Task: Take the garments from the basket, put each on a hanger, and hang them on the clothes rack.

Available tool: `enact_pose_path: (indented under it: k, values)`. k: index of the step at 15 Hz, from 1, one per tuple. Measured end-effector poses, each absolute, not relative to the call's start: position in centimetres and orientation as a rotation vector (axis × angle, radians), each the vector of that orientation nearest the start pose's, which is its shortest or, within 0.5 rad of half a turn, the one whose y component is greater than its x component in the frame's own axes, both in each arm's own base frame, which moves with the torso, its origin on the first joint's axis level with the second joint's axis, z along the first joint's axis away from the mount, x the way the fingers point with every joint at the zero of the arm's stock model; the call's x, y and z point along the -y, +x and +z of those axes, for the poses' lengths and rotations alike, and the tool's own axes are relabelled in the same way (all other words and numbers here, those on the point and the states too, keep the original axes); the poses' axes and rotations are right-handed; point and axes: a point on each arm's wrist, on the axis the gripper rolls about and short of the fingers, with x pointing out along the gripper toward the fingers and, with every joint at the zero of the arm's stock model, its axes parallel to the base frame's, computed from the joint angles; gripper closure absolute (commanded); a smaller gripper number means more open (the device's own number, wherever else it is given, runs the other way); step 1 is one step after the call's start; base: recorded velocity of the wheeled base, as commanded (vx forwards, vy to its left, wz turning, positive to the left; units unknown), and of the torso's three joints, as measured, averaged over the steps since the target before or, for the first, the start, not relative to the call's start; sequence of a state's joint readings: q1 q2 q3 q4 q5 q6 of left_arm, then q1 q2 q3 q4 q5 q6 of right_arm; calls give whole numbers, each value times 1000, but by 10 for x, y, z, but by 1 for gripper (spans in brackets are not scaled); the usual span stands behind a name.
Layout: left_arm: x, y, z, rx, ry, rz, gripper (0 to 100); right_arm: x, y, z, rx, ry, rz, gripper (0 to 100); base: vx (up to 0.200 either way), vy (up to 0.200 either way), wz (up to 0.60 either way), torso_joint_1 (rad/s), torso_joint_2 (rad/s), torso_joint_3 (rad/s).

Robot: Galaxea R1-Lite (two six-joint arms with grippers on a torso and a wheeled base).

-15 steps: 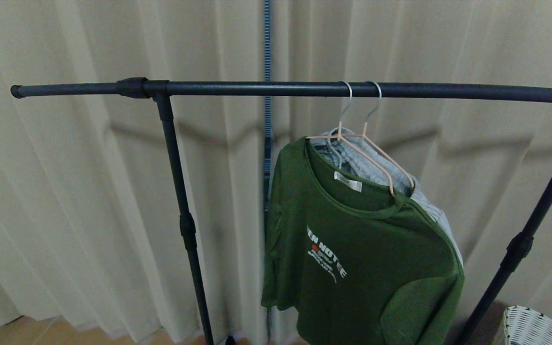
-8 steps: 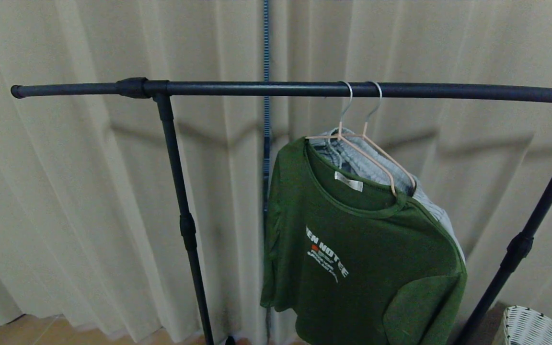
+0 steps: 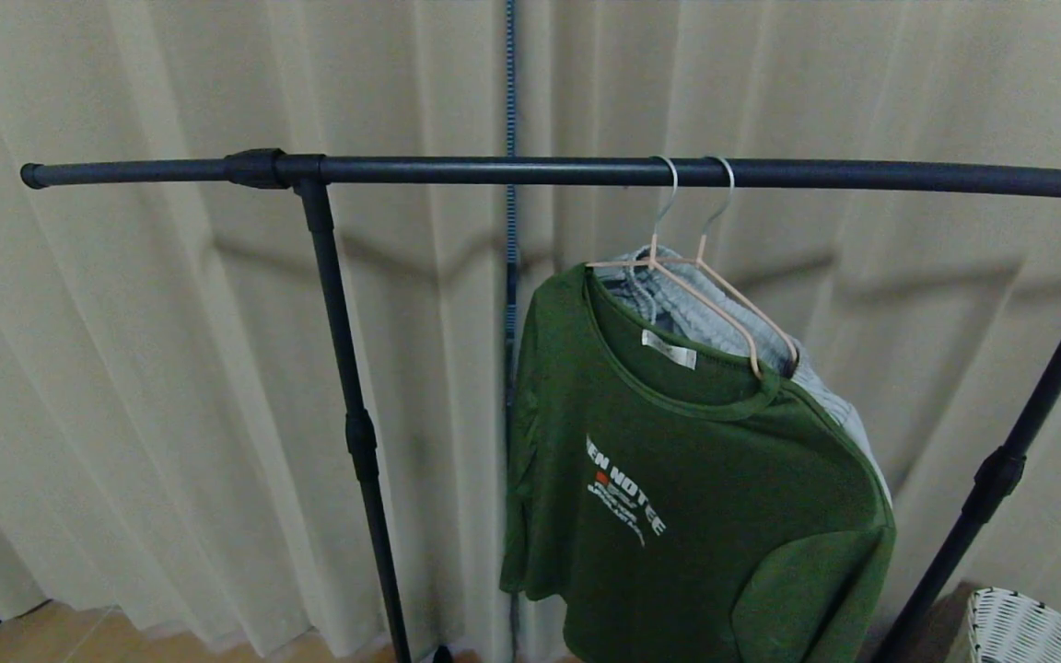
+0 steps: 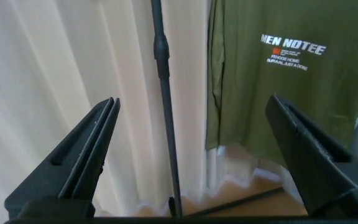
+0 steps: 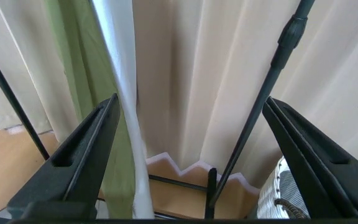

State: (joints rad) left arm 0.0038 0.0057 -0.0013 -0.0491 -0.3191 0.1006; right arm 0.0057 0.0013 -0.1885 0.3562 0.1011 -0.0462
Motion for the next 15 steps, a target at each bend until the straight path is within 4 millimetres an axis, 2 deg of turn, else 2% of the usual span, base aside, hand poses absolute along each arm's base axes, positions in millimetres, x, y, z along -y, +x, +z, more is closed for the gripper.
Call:
enact_pose_path:
  k: [4, 5, 8, 11, 12, 15]
  values:
    - [5, -24, 81, 67, 118, -409, 0, -2, -41, 90, -166, -37, 110, 0, 0, 0, 0, 0, 0, 0]
    - [4, -24, 81, 66, 112, -390, 0, -2, -41, 90, -166, -37, 110, 0, 0, 0, 0, 0, 0, 0]
    - [-2, -23, 81, 52, 81, -73, 0, -2, -39, 90, -141, -40, 107, 0, 0, 0, 0, 0, 0, 0]
    - [-2, -23, 80, 37, 17, -38, 0, -2, -28, 89, 25, -54, 110, 0, 0, 0, 0, 0, 0, 0]
    - [-3, -23, 78, 25, -37, -37, 0, -2, -26, 83, 6, -45, 110, 0, 0, 0, 0, 0, 0, 0]
    - [-3, -23, 78, 18, -45, -33, 0, -2, -24, 78, -12, -38, 105, 0, 0, 0, 0, 0, 0, 0]
